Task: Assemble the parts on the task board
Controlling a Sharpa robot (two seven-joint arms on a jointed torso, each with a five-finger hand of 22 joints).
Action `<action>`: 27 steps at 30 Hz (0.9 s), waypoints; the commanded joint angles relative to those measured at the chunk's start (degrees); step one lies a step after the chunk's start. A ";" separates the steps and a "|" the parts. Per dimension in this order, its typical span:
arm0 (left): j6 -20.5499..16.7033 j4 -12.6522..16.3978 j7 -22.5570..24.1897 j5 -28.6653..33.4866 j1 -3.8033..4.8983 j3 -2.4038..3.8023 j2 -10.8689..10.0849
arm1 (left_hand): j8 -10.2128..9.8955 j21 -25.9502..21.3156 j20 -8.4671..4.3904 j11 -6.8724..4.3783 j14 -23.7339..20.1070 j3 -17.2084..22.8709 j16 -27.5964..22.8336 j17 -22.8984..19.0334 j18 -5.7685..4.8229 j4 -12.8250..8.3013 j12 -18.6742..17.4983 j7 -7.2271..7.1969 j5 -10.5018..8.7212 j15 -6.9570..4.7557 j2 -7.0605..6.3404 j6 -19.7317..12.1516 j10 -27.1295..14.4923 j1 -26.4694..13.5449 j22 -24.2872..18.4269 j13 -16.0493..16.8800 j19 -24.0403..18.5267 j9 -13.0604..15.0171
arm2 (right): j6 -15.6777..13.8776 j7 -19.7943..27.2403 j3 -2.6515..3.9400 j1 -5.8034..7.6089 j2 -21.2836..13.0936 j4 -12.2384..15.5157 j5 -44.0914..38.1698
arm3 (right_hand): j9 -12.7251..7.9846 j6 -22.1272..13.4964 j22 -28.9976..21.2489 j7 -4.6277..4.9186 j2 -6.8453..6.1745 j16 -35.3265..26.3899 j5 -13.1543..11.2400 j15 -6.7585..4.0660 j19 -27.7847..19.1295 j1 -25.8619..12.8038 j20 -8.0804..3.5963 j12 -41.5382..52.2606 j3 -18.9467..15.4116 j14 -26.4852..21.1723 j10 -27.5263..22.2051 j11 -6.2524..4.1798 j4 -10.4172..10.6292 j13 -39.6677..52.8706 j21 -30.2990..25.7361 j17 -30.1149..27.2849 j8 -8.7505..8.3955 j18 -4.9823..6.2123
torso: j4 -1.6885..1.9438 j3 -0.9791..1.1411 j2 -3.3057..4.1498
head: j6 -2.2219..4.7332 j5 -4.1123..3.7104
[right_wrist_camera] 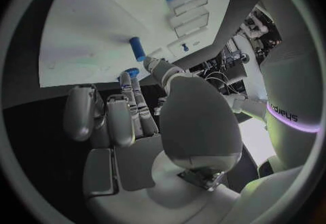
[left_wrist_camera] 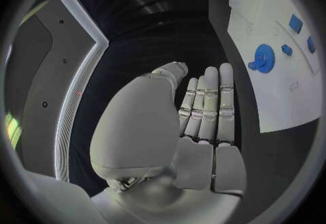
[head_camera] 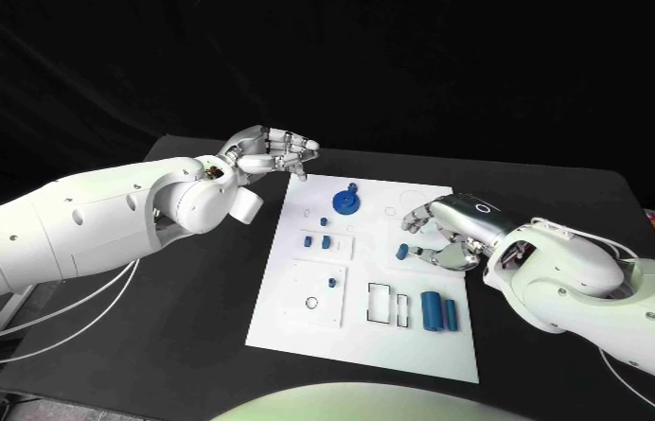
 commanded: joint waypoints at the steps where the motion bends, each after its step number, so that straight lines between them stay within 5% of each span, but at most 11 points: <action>1: 1.61 0.01 0.47 -0.09 0.05 0.05 0.11 | -0.23 -0.25 0.07 0.03 -0.11 -0.13 -0.38 -0.08 0.65 -0.17 0.02 0.42 0.07 0.03 -0.01 -0.40 -0.36 0.05 -0.07 -0.06 -0.17 -0.11 | 4.33 -0.53 -0.10 -0.03 0.02 -0.38 -1.32 | -0.07 -0.38 6.89 -0.30 -0.10 0.17 0.37 -0.05 0.17 0.36 -0.14 0.42 -0.72 0.95 -0.73 0.00 0.09 -0.16 -0.50 -0.17 -0.28 0.36 | 0.09 0.04 0.03 | 0.14 -0.20; 27: 1.16 0.20 -1.57 -0.50 0.05 0.04 -0.10 | -0.19 -0.21 0.05 0.05 -0.11 -0.03 -0.39 -0.14 0.68 -0.34 0.11 0.47 0.12 0.00 0.18 -0.40 -0.36 0.24 -0.03 -0.07 -0.12 -0.14 | 4.33 -0.25 -0.55 -1.29 3.45 -2.91 -1.21 | 0.14 2.65 8.66 -1.15 3.16 0.96 -0.77 -1.06 2.41 3.19 -1.02 4.11 1.22 1.60 5.14 -1.21 1.88 -0.38 3.60 1.21 1.01 -0.50 | 0.08 0.00 0.06 | 0.10 -0.16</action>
